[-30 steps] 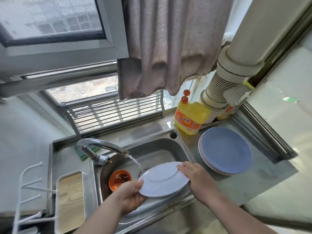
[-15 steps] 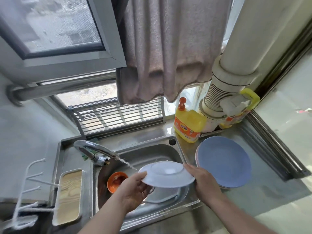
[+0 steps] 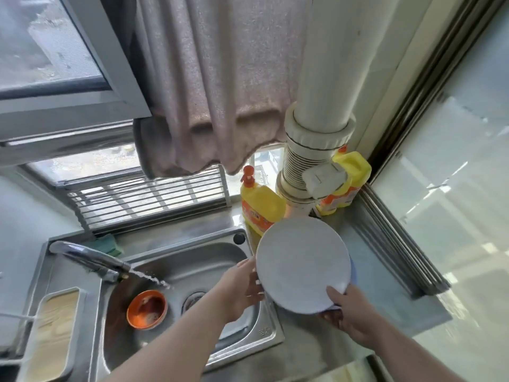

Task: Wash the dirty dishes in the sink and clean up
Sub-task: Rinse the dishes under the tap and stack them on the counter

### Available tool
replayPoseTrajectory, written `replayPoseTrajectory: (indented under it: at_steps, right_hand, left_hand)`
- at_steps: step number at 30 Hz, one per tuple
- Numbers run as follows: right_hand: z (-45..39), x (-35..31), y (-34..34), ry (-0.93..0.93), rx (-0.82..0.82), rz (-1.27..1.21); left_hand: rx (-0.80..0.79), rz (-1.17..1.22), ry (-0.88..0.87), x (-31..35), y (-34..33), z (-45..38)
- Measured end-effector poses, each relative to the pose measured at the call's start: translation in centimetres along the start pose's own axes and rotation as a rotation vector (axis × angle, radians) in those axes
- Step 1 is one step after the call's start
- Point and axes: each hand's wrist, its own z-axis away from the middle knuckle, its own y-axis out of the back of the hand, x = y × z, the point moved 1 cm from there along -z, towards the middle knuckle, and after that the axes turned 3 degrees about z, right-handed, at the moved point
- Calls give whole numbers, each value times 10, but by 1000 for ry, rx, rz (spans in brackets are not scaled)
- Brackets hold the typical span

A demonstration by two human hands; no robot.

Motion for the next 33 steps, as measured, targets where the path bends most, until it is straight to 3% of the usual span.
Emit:
replayPoseTrajectory:
  at_steps: [4, 7, 13, 15, 18, 21, 25, 29, 33]
  right_hand:
    - [9, 15, 31, -119, 49, -33]
    - [13, 12, 34, -71, 90, 56]
    - [15, -6, 19, 27, 552, 723]
    - [22, -10, -1, 159, 592, 831]
    - [35, -10, -60, 463, 490, 896]
    - [26, 7, -138, 603, 216, 917]
    - [-32, 48, -240, 365, -123, 974]
    - [-82, 95, -305, 42, -330, 1168]
    - [-115, 135, -336, -150, -340, 1031]
  left_hand:
    - [4, -46, 61, -21, -32, -20]
    - [32, -112, 47, -29, -37, -28]
    - [-30, -148, 59, -32, 16, -30]
    - [10, -101, 80, -37, 53, -32]
    - [121, -70, 131, -44, 119, -31]
    - [378, -97, 162, -57, 204, -37]
    - [790, -384, 191, -75, 318, -69]
    - [750, -614, 131, -60, 327, -68]
    - [813, -561, 48, -71, 337, -93]
